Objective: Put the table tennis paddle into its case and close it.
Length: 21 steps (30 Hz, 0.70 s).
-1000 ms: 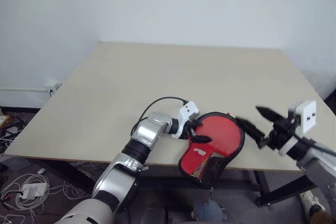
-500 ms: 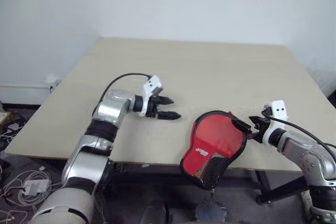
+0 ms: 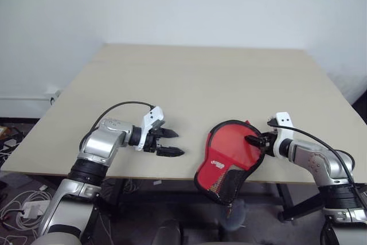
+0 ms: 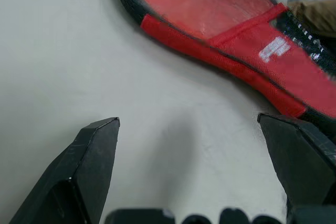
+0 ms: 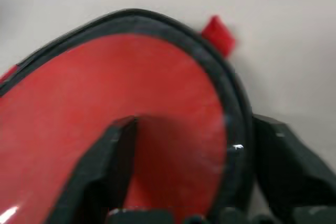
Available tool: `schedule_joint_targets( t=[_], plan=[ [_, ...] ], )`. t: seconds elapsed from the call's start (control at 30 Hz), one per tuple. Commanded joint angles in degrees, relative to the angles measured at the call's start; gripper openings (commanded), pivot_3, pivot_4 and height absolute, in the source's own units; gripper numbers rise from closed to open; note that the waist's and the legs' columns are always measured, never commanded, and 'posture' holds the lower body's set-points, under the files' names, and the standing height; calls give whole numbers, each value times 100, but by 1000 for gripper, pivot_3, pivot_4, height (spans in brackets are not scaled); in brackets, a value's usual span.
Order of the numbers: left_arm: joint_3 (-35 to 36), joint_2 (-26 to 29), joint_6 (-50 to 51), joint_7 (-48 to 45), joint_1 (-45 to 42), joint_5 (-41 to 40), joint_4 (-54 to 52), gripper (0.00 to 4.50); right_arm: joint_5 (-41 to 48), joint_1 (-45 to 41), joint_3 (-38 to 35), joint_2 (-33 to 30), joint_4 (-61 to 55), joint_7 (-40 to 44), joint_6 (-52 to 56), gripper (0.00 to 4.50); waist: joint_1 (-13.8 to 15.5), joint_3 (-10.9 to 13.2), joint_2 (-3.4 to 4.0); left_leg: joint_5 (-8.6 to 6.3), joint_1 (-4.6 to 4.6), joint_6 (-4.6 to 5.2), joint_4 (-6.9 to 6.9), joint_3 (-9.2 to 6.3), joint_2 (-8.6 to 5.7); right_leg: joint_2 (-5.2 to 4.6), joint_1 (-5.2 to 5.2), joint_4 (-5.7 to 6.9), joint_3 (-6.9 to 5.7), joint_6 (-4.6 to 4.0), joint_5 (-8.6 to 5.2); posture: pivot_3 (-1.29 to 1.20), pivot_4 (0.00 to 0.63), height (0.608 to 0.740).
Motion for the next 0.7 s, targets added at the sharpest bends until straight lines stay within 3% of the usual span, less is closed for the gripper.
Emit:
schedule_joint_targets(
  t=[0.03,0.27,0.47,0.7],
  plan=[
    [99,-31,-46,166,-8,-65,-116,4500,-109,-124,4,100,-134,38,-93,2242,-14,0,1,0,0,0,0,0,0,1,-2,3,0,0,0,0,0,740],
    [90,-161,28,423,31,-119,-31,4500,-122,-224,-321,430,-220,-115,-211,55,-42,0,2,0,-1,0,-8,1,5,7,-10,8,3,0,0,0,0,740],
    [5,-269,39,535,75,-122,3,4500,-107,-546,-572,918,-357,-525,-368,55,-83,1,4,0,-2,0,-9,0,4,7,-11,9,3,0,0,0,0,740],
    [-93,-371,41,593,155,-100,-16,4500,-324,-1749,-1087,1765,361,-1589,-998,55,-131,7,15,1,-3,0,-10,-2,4,7,-14,16,3,-1,1,0,0,740]
  ],
)
